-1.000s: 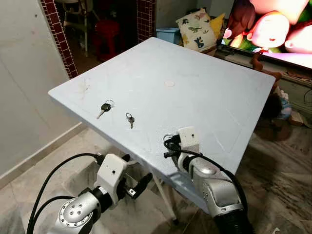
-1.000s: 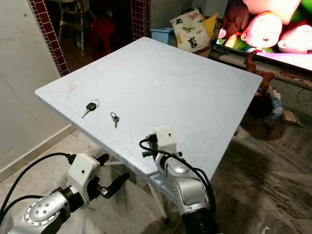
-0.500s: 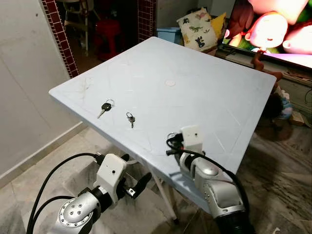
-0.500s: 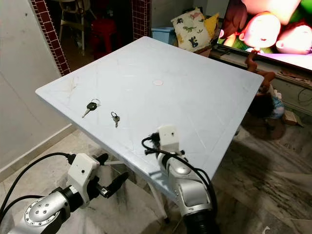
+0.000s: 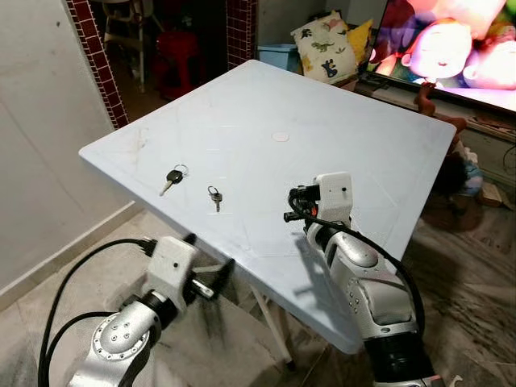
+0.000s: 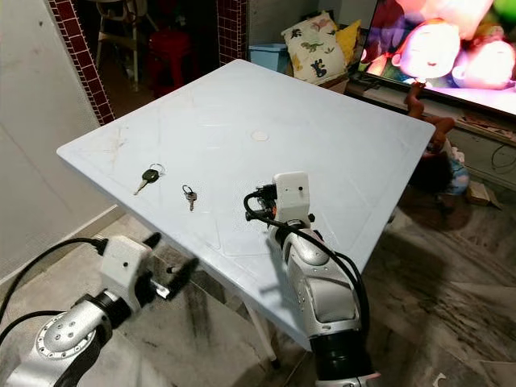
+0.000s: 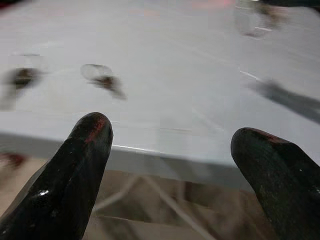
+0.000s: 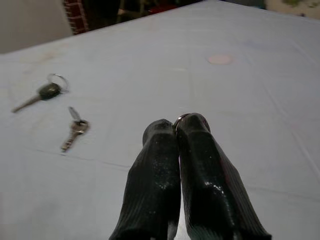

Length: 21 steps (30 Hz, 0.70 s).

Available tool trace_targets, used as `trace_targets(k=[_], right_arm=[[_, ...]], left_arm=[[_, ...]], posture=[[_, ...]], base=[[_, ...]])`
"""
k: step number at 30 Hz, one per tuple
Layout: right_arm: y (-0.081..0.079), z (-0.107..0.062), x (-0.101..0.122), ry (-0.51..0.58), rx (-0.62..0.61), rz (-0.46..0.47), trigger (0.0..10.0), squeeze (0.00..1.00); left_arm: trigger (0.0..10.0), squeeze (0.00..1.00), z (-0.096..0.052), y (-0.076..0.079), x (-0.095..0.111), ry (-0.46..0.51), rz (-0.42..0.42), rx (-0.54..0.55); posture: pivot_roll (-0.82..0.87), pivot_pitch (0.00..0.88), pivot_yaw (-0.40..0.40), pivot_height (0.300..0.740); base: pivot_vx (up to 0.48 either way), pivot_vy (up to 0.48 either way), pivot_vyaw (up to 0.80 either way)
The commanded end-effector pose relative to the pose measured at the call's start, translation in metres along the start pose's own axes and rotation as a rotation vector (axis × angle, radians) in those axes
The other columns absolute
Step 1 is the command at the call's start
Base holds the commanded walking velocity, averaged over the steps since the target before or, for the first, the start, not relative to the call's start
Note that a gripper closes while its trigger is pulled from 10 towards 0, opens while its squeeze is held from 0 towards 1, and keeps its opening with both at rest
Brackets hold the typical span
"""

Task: Hang keys on a hook

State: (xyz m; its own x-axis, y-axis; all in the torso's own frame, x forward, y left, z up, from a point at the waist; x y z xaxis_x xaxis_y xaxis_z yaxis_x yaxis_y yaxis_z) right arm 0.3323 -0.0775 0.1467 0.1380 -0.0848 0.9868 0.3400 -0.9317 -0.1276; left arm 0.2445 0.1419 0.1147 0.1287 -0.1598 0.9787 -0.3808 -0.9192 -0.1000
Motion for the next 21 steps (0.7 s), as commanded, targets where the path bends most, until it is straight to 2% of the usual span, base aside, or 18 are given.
trace_targets(k=[1,4,7,15,21], right_arm=[[-0.011,0.0,0.015,0.043,0.057,-0.015,10.0,0.0],[-0.017,-0.004,0.02,0.067,0.083,-0.024,10.0,0.0],[-0.022,-0.008,0.024,0.103,0.105,-0.018,10.0,0.0],[-0.027,-0.014,0.021,0.108,0.124,-0.034,10.0,0.0],[-0.028,-0.014,0.016,0.095,0.11,-0.038,10.0,0.0]], left_arm=[[10.0,0.0,0.001,-0.017,0.005,0.024,0.007,0.112],[10.0,0.0,0.0,-0.034,0.008,0.043,-0.002,0.227],[10.0,0.0,-0.001,-0.042,0.01,0.059,0.014,0.279],[10.0,0.0,-0.001,-0.044,0.009,0.069,0.005,0.327],[10.0,0.0,0.001,-0.045,0.009,0.06,-0.005,0.325]], posture=[[0.12,0.026,-0.026,0.74],[0.12,0.022,-0.023,0.74],[0.12,0.021,-0.02,0.74],[0.11,0.023,-0.003,0.74],[0.12,0.022,0.013,0.74]], base=[[0.0,0.0,0.0],[0.0,0.0,0.0],[0.0,0.0,0.0],[0.0,0.0,0.0],[0.0,0.0,0.8]])
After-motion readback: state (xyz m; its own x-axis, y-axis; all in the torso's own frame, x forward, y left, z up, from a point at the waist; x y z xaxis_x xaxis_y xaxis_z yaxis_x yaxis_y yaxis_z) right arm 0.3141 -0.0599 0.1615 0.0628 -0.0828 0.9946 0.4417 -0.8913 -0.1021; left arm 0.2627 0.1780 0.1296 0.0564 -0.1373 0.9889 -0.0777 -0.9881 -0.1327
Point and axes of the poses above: a point about 5 cm out from each wrist's last joint towards the gripper, its own z axis pointing out of the wrist towards the gripper, its own x axis along the axis of the wrist's last joint, y = z × x, the point moved 2 cm from there along z, pointing out of the wrist towards the gripper, and after that the axes turned 2 degrees about z, right-handed, at the moved point
